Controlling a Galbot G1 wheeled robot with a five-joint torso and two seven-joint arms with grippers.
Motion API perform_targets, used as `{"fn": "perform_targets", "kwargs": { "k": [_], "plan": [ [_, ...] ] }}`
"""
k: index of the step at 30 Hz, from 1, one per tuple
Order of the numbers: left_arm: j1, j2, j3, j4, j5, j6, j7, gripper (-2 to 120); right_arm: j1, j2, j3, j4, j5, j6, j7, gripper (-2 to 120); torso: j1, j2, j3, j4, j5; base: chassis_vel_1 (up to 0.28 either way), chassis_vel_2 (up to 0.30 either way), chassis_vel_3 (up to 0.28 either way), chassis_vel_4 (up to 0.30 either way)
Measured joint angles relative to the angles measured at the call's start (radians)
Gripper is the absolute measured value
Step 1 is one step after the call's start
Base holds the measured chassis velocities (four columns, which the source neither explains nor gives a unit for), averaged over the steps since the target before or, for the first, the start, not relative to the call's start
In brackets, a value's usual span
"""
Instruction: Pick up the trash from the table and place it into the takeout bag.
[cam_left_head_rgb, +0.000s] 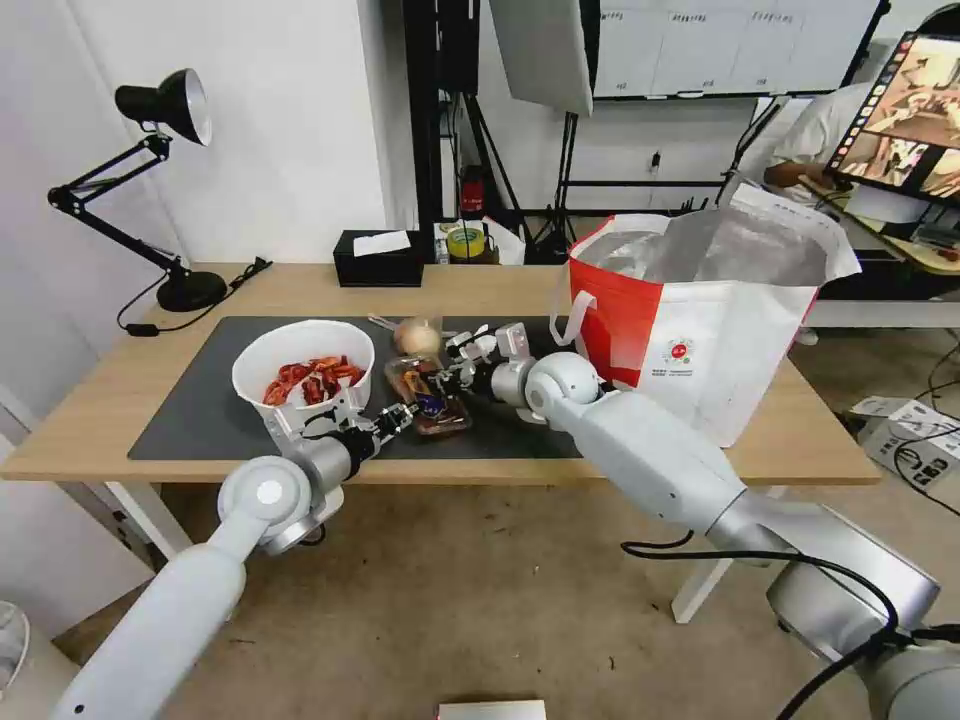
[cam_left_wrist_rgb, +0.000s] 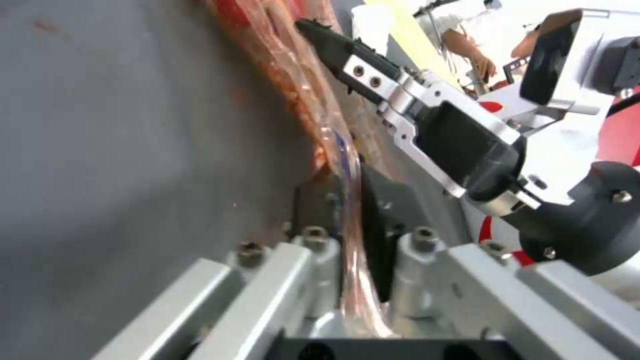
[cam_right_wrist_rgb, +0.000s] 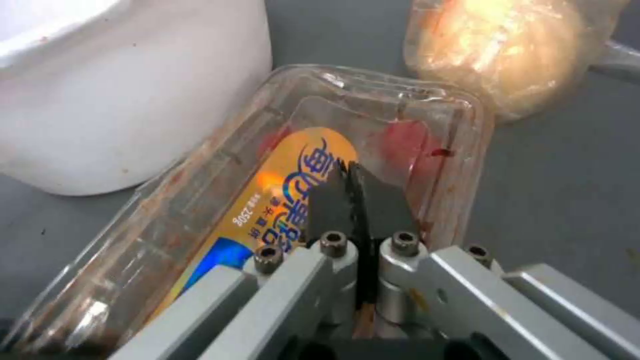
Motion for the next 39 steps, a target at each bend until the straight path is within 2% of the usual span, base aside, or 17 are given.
{"fn": "perform_targets", "kwargs": {
  "k": [1, 2, 11, 17, 19, 20, 22, 25, 34, 36, 39],
  "plan": [
    [0.002, -0.001, 0.0, 0.0, 0.002, 0.0, 0.0, 1, 0.0, 0.001, 0.0, 0.0, 0.001, 0.0, 0.0, 0, 0.0, 0.0, 0.0, 0.0, 0.0, 0.0, 0.0, 0.0, 0.0],
    [0.003, -0.002, 0.0, 0.0, 0.002, -0.001, 0.0, 0, 0.0, 0.002, 0.0, 0.001, 0.001, -0.001, 0.001, 0, 0.0, 0.0, 0.0, 0.0, 0.0, 0.0, 0.0, 0.0, 0.0],
    [0.007, -0.003, -0.002, -0.001, 0.004, -0.002, -0.003, 0, -0.002, 0.0, 0.005, 0.007, 0.003, -0.002, 0.002, 0, 0.0, 0.0, 0.0, 0.0001, 0.0, 0.0, 0.0, 0.0, 0.0],
    [0.015, 0.004, -0.012, -0.007, 0.004, -0.003, -0.003, 0, -0.014, -0.006, 0.059, 0.051, 0.049, 0.021, 0.005, 0, 0.0, 0.0, 0.0, 0.0002, 0.0002, 0.0, 0.0, 0.0, 0.0],
    [0.017, 0.005, -0.014, -0.009, 0.004, -0.003, -0.003, 0, -0.015, -0.01, 0.07, 0.067, 0.059, 0.024, 0.009, 3, 0.0, 0.0, 0.0, 0.0002, 0.0001, 0.0, 0.0, 0.0, 0.0],
    [0.02, 0.006, -0.015, -0.01, 0.005, -0.003, -0.003, 0, -0.017, -0.017, 0.082, 0.091, 0.072, 0.028, 0.016, 10, 0.0, 0.0, 0.0, 0.0002, 0.0002, 0.0, 0.0, 0.0, 0.0],
    [0.023, 0.008, -0.016, -0.013, 0.005, -0.003, -0.002, 0, -0.019, -0.031, 0.095, 0.126, 0.089, 0.033, 0.024, 12, 0.0, 0.0, 0.0, 0.0002, 0.0001, 0.0, 0.0, 0.0, 0.0],
    [0.028, 0.01, -0.021, -0.018, 0.007, -0.004, -0.002, 0, -0.037, -0.097, 0.118, 0.266, 0.132, 0.042, 0.046, 0, 0.0, 0.0, 0.0, 0.0001, 0.0002, 0.0, 0.0, 0.0, 0.0],
    [0.049, 0.012, -0.034, -0.038, 0.015, -0.007, -0.002, 0, -0.135, -0.215, 0.19, 0.448, 0.16, 0.048, 0.075, 0, 0.0, 0.0, 0.0, 0.0001, 0.0003, 0.0, 0.0, 0.0, 0.0],
    [0.059, 0.014, -0.042, -0.049, 0.02, -0.008, -0.002, 0, -0.195, -0.273, 0.233, 0.534, 0.165, 0.046, 0.078, 0, 0.0, 0.0, 0.0, -0.0001, 0.0002, 0.0, 0.0, 0.0, 0.0],
    [0.068, 0.017, -0.049, -0.059, 0.021, -0.011, -0.002, 0, -0.247, -0.315, 0.267, 0.6, 0.166, 0.045, 0.079, 0, 0.0, 0.0, 0.0, -0.0002, 0.0003, 0.0, 0.0, 0.0, 0.0]
  ]
}}
